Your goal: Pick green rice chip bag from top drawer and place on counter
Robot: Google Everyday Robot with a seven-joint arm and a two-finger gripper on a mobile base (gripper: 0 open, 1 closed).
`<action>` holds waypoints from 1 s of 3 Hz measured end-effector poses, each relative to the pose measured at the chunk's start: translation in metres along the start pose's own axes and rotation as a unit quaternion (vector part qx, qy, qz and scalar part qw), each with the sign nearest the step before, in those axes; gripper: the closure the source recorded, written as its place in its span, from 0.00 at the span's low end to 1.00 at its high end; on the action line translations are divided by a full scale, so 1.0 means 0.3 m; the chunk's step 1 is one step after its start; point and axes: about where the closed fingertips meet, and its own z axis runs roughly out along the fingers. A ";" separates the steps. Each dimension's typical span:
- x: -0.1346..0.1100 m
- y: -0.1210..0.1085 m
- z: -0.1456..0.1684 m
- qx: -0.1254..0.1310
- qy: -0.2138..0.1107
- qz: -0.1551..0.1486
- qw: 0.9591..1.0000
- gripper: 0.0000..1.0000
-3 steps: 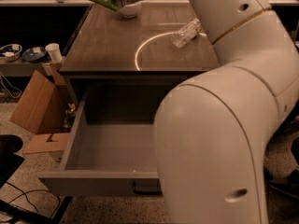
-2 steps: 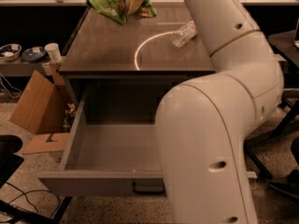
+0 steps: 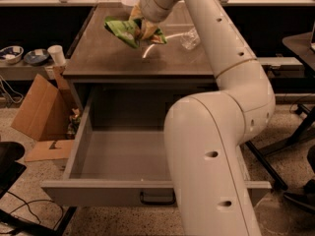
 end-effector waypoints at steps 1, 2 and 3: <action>0.009 0.014 0.035 -0.002 -0.006 0.002 1.000 0.60; 0.008 0.014 0.036 -0.003 -0.006 0.002 1.000 0.37; 0.008 0.014 0.036 -0.003 -0.006 0.002 1.000 0.13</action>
Offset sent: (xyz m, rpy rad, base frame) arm 0.0035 0.0021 -0.0107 0.0054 0.0114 0.0062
